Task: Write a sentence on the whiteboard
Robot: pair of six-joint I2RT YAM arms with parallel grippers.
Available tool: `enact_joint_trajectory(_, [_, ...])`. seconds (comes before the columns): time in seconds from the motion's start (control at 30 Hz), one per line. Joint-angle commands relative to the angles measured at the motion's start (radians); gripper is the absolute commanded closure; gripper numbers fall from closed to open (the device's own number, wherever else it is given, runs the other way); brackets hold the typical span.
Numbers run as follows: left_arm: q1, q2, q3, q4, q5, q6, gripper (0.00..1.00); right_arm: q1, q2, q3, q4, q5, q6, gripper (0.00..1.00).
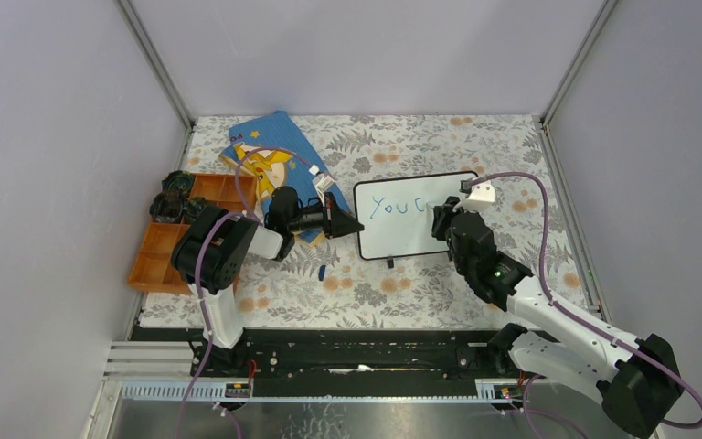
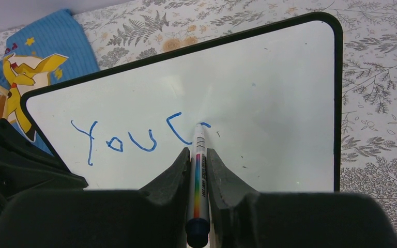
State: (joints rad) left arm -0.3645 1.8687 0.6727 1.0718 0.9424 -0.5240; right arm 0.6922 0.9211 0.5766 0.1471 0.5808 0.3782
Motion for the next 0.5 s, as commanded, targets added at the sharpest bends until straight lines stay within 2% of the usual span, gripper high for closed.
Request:
enact_joint_trajectory(0.0, [-0.012,0.001,-0.002,-0.088,-0.014,0.044,1.0,-0.01,0.01,0.042,0.032,-0.032,0.001,1.0])
enact_joint_trajectory(0.47, [-0.013,0.0,0.0,-0.096,-0.015,0.048,1.0,-0.009,-0.023,0.014,-0.05,-0.035,0.001,1.0])
